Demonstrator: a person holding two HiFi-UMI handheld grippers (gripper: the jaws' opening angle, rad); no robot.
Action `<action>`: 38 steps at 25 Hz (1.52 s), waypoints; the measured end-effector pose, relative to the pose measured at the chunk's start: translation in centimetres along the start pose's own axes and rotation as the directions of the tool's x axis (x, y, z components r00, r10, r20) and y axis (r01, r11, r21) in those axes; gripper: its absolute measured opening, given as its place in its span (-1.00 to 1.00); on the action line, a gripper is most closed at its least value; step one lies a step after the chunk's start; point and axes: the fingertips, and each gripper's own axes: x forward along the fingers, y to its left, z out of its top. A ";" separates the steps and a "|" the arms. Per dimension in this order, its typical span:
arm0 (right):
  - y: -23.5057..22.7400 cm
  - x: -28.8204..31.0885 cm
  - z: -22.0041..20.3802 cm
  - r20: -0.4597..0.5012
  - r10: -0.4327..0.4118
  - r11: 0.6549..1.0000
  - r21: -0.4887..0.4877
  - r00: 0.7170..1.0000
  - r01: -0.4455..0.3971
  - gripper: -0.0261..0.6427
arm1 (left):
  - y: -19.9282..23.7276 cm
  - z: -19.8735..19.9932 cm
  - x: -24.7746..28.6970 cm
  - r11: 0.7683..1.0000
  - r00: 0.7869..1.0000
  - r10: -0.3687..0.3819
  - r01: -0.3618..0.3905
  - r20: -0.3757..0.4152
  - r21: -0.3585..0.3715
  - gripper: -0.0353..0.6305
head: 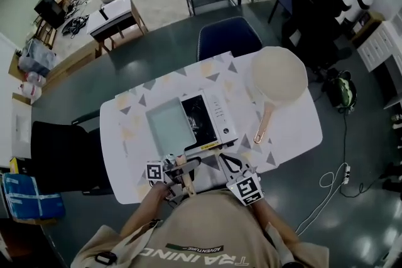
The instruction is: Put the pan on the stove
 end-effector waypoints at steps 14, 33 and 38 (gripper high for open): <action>-5.5 2.4 -1.6 0.015 0.075 0.996 0.041 0.997 -0.075 -0.92 | 4.1 1.3 2.9 0.993 0.993 0.113 -0.113 -0.035 0.015 -0.50; -5.9 5.2 -2.0 -0.001 0.213 0.977 0.034 0.977 -0.213 -0.92 | 5.7 0.7 3.2 0.996 0.995 0.083 -0.083 -0.048 -0.012 -0.48; -5.4 4.9 -1.5 0.020 0.226 0.974 0.013 0.974 -0.226 -0.92 | 5.9 0.7 3.2 0.997 0.997 0.065 -0.067 -0.046 -0.039 -0.48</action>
